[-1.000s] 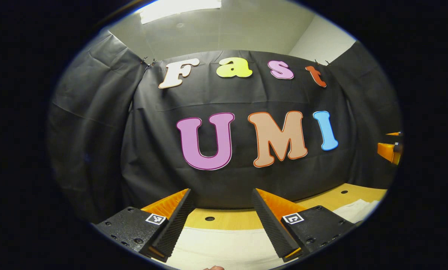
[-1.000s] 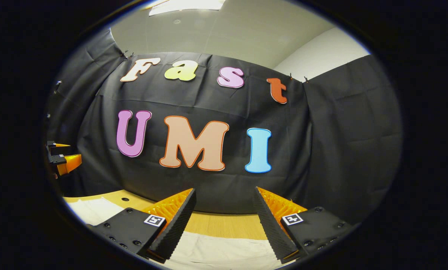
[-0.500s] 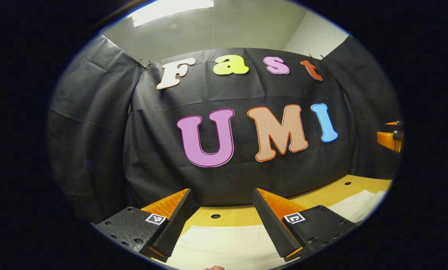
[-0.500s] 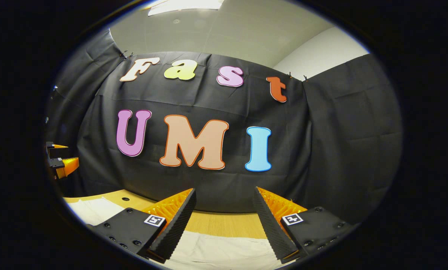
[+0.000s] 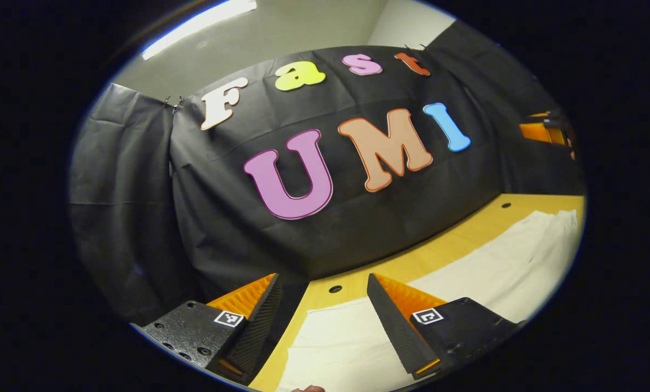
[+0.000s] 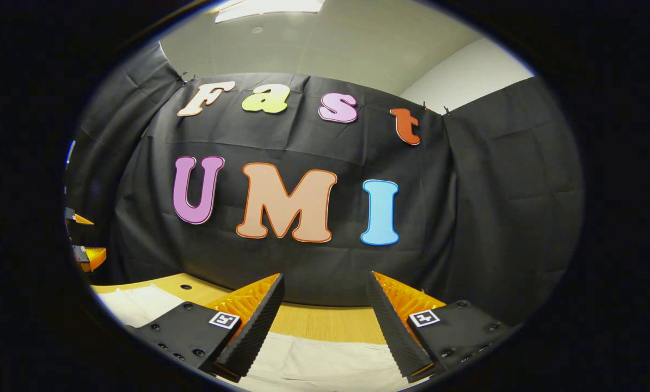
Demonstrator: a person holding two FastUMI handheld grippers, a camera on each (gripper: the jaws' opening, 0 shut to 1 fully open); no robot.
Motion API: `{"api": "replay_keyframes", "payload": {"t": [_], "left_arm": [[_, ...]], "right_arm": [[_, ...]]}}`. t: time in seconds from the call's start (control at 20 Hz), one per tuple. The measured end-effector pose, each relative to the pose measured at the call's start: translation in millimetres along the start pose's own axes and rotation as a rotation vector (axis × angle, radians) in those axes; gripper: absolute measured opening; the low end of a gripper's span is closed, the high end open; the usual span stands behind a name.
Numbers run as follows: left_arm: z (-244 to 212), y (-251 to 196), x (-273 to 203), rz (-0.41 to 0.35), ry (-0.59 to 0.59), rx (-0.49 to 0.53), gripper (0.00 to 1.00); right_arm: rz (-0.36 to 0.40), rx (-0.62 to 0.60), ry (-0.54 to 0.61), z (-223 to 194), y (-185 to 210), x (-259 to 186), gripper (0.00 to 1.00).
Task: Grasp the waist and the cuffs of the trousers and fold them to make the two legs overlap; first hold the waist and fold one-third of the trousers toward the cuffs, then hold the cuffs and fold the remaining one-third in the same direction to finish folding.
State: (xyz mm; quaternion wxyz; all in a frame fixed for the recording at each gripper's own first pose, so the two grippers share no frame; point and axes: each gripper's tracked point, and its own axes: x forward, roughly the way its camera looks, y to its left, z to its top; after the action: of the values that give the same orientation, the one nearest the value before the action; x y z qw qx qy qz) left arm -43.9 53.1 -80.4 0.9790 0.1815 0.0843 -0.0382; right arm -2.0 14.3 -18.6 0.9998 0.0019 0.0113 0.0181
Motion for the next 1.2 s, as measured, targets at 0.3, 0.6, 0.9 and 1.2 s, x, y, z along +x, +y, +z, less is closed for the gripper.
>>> {"api": "replay_keyframes", "payload": {"t": [0.3,0.6,0.9,1.2], "left_arm": [[-51.7,-6.6,-15.9,-0.066,0.097,0.153,0.96],[-115.3,-26.3,-35.6,-0.234,0.203,0.385,0.96],[-171.9,-35.3,-59.7,-0.373,0.328,0.517,0.97],[-221.4,-49.6,-88.5,-0.563,0.404,0.683,0.97]], "right_arm": [[0.018,-0.026,0.017,-9.5,2.9,0.0,0.97],[0.022,-0.045,0.028,-16.6,0.0,1.5,0.97],[0.017,-0.050,0.052,-29.4,-5.6,2.0,0.97],[0.026,-0.082,0.065,-37.4,-4.6,-0.1,0.97]]}}
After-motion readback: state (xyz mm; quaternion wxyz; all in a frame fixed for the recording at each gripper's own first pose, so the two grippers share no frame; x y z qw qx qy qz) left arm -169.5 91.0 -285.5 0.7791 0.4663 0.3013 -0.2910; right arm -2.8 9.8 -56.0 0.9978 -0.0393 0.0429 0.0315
